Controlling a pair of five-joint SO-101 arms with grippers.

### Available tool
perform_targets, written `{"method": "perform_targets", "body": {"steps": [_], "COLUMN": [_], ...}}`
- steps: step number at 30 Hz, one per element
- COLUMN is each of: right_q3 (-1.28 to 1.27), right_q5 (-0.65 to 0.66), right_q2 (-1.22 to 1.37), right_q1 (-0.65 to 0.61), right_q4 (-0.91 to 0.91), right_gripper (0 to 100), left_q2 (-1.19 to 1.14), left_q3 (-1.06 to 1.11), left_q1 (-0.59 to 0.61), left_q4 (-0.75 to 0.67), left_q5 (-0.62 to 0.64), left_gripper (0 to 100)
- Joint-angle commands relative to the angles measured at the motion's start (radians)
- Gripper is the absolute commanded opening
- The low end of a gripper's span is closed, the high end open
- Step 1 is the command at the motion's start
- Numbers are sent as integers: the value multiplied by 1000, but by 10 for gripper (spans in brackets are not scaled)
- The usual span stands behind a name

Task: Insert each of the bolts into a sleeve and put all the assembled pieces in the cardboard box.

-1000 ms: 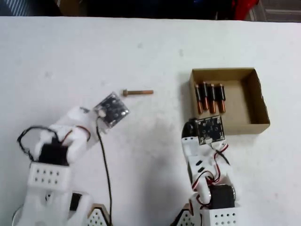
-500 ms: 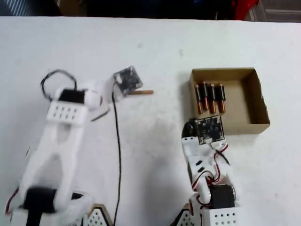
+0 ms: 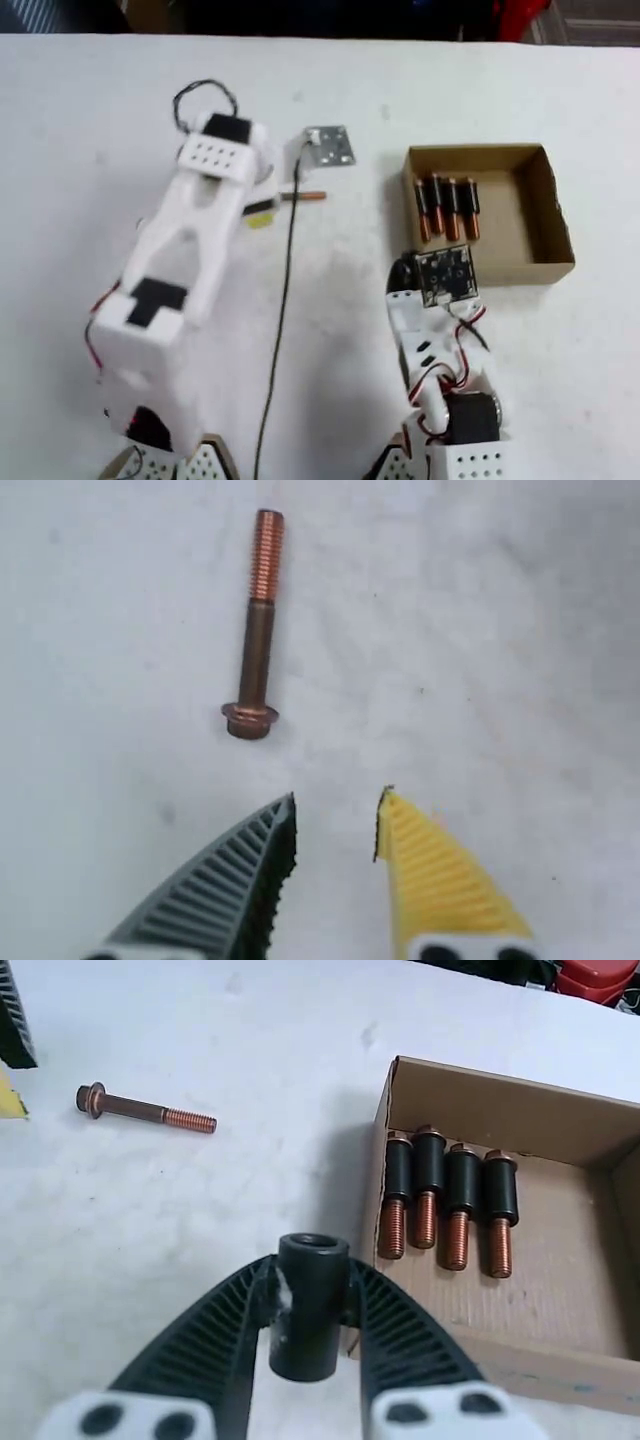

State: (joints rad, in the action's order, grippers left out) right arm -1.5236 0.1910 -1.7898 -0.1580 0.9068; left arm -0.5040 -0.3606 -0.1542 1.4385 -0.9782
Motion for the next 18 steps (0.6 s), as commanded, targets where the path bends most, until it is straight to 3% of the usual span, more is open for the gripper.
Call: {"method": "perform_targets", "body": {"steps": [1, 18], "right_q3": [8, 8], "right_q5": [0, 0], "right_q2": [-8, -8], "right_q1": [4, 2], "right_q4": [-27, -27], "right_gripper": [17, 17], "left_q2": [-114, -702], "left_q3": [-218, -1063], "left_q1": [-12, -7], "left_q4": [28, 255], "left_q5": [-8, -78], "left_gripper": [169, 166]}}
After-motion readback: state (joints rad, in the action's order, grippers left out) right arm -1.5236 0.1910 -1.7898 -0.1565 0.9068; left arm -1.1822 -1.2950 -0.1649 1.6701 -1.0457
